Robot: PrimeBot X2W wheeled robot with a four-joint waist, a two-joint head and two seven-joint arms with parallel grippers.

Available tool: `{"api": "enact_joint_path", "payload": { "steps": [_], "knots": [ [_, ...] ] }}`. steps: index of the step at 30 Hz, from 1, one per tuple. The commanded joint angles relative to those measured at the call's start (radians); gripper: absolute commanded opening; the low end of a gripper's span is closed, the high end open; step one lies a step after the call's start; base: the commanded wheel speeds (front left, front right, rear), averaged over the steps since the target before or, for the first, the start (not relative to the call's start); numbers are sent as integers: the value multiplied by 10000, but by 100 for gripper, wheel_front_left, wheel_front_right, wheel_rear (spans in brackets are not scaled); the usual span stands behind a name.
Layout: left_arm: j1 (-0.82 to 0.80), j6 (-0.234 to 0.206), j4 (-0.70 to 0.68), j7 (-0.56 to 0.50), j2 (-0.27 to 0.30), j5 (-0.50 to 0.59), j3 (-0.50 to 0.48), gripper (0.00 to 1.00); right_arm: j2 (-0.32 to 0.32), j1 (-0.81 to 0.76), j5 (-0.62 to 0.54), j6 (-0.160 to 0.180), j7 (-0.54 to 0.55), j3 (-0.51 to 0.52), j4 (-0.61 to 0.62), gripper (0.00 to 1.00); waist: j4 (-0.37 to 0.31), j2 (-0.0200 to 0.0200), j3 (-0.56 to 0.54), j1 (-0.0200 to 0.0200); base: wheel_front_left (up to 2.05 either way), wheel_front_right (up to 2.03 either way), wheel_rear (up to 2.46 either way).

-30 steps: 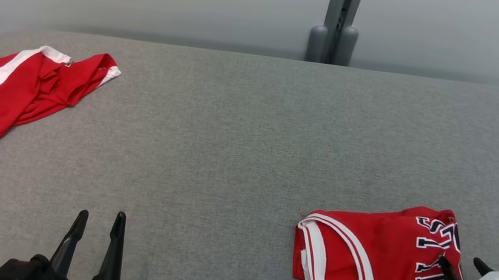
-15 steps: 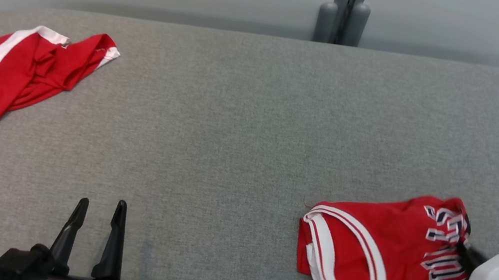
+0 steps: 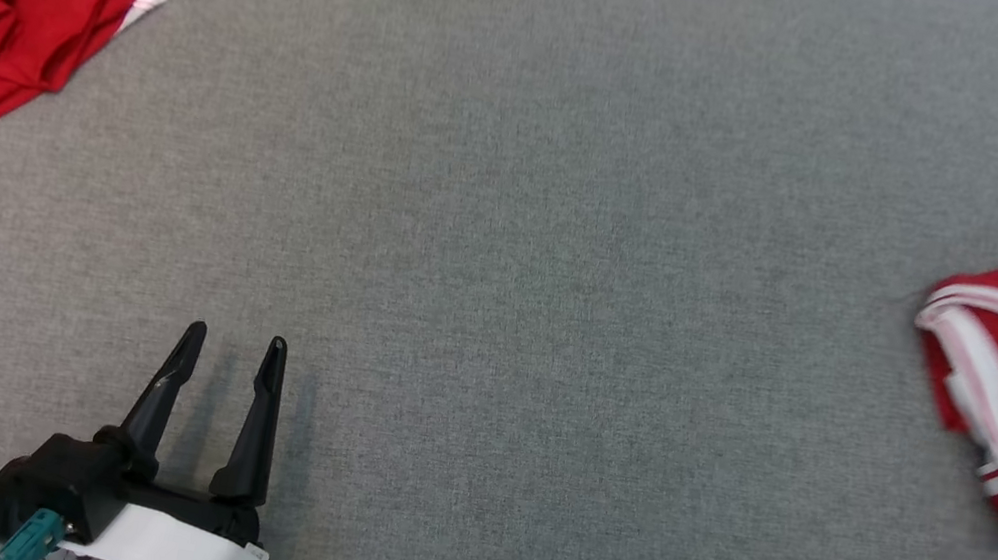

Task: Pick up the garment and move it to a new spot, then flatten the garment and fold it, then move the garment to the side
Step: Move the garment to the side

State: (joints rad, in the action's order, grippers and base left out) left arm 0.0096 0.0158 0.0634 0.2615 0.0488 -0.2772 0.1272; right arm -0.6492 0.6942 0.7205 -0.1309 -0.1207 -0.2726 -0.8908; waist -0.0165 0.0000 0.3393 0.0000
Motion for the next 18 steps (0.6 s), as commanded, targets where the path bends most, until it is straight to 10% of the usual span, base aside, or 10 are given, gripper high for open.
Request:
{"api": "enact_joint_path", "payload": {
  "steps": [1,9,10,11,18],
  "knots": [
    [-137,45,-26,49,54,104,-79,100,-101,209,-96,2,-169,103,-236,0,29,0,272,0,0,0,0],
    [205,99,-236,50,65,416,-423,100,-399,1124,-396,2,-997,1094,-3073,0,74,0,439,0,0,0,0],
    [241,84,-236,50,64,421,-432,100,-391,1216,-535,2,-1107,1157,-3329,11,24,0,408,0,0,0,0],
    [252,93,-222,50,57,463,-392,100,-395,1286,-770,2,-1176,1123,-3500,100,-24,0,376,0,0,0,0],
    [172,46,-189,50,45,376,-348,100,-324,1767,-2614,2,-1450,1922,-2312,100,-455,0,-76,0,0,0,0]
  ]
}}
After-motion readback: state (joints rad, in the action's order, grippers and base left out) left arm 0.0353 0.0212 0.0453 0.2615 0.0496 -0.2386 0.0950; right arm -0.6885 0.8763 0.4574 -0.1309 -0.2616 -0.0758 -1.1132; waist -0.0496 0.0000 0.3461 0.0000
